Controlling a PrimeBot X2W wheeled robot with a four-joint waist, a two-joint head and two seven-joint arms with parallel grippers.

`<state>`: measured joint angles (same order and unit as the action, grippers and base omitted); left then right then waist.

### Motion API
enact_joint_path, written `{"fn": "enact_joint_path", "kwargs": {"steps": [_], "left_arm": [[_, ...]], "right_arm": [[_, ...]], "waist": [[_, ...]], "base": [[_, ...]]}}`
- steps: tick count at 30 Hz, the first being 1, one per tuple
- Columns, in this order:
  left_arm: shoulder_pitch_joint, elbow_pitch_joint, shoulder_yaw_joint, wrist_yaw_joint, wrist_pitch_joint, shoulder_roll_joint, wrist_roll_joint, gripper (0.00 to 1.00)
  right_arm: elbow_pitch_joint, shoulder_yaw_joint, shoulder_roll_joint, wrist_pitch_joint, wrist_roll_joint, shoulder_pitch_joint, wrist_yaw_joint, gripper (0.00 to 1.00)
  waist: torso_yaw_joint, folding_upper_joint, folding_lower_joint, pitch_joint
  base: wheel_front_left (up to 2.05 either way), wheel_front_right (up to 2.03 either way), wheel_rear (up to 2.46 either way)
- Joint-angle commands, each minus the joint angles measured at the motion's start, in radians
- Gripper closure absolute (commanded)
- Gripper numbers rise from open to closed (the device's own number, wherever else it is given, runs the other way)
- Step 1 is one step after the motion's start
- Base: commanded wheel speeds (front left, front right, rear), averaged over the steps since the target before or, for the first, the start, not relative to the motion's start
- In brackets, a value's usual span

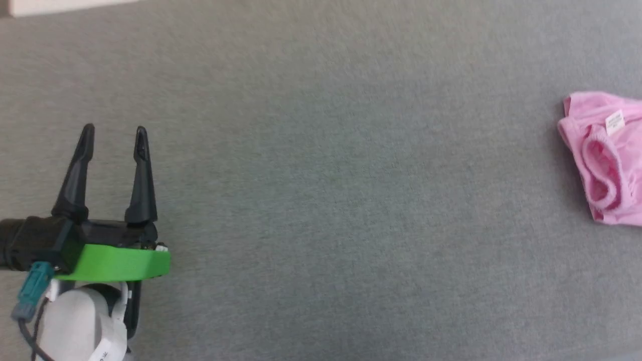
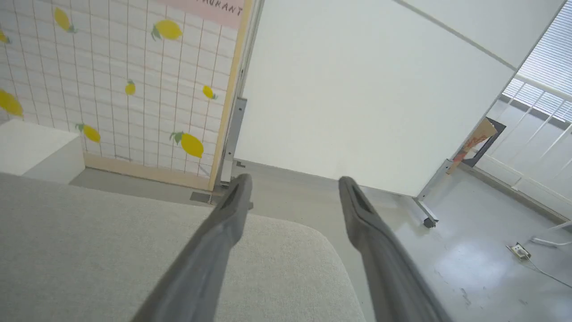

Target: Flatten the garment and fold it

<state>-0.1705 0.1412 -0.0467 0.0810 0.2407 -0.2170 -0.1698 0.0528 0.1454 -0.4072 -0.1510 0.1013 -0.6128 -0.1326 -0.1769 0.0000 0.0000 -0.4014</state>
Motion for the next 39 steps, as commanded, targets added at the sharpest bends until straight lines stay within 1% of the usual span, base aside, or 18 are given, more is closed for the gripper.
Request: {"fn": "enact_joint_path", "kwargs": {"steps": [1,4,6,7,9,11,14,17,21,27,33,39], "left_arm": [[-0.007,-0.012,0.0,-0.008,0.009,0.006,-0.001,0.0],[-0.002,-0.037,0.004,-0.02,0.013,0.022,0.0,0.0],[0.001,-0.051,0.009,-0.026,0.014,0.03,0.002,0.0],[0.003,-0.059,0.011,-0.028,0.015,0.034,0.003,0.0],[0.006,-0.071,0.011,-0.034,0.016,0.039,0.001,0.0],[0.006,-0.088,0.013,-0.041,0.016,0.048,-0.001,0.0],[0.0,-0.114,0.02,-0.047,0.017,0.059,-0.006,0.0],[-0.004,-0.147,0.025,-0.054,0.017,0.072,-0.012,0.0],[-0.007,-0.18,0.021,-0.066,0.019,0.092,-0.025,0.0],[-0.009,-0.228,0.017,-0.075,0.02,0.115,-0.045,0.0],[-0.006,-0.279,0.036,-0.066,0.021,0.12,-0.03,0.0],[0.005,-0.345,0.068,-0.06,0.021,0.121,-0.006,0.0]], "right_arm": [[-0.042,-0.013,0.046,0.038,0.02,0.026,0.002,0.0],[-0.125,-0.024,0.139,0.12,0.019,0.084,0.002,0.0],[-0.155,-0.026,0.207,0.16,0.018,0.128,0.002,0.0],[-0.163,-0.023,0.249,0.18,0.019,0.151,0.002,0.0],[-0.165,-0.017,0.308,0.215,0.024,0.19,0.002,0.0],[-0.148,-0.013,0.338,0.252,0.034,0.227,0.002,0.0],[-0.103,-0.021,0.354,0.295,0.049,0.275,0.002,0.0],[-0.033,-0.038,0.356,0.334,0.112,0.315,0.002,0.0],[0.029,-0.076,0.357,0.374,0.148,0.362,0.002,0.0],[0.081,-0.097,0.357,0.404,0.167,0.412,0.002,0.0],[0.108,-0.093,0.357,0.411,0.127,0.455,0.002,0.0],[0.132,-0.099,0.357,0.412,0.113,0.506,0.002,0.0]], "waist": [[0.099,0.0,0.0,0.14],[0.131,0.0,0.0,0.191],[0.152,0.0,0.0,0.221],[0.162,0.0,0.0,0.237],[0.18,0.0,0.0,0.258],[0.2,0.0,0.0,0.276],[0.225,0.0,0.0,0.296],[0.244,0.0,0.0,0.316],[0.257,0.0,0.0,0.334],[0.257,0.0,0.0,0.346],[0.248,0.0,0.0,0.355],[0.235,0.0,0.0,0.362]], "base": [[0.0,0.0,0.0],[0.0,0.0,0.0],[0.0,0.0,0.0],[0.0,0.0,0.0],[0.0,0.0,0.0],[0.0,0.0,0.0],[0.0,0.0,0.0],[0.0,0.0,0.0],[0.0,0.0,0.0],[0.0,0.0,0.0],[0.0,0.0,0.0],[0.0,0.0,0.0]]}}
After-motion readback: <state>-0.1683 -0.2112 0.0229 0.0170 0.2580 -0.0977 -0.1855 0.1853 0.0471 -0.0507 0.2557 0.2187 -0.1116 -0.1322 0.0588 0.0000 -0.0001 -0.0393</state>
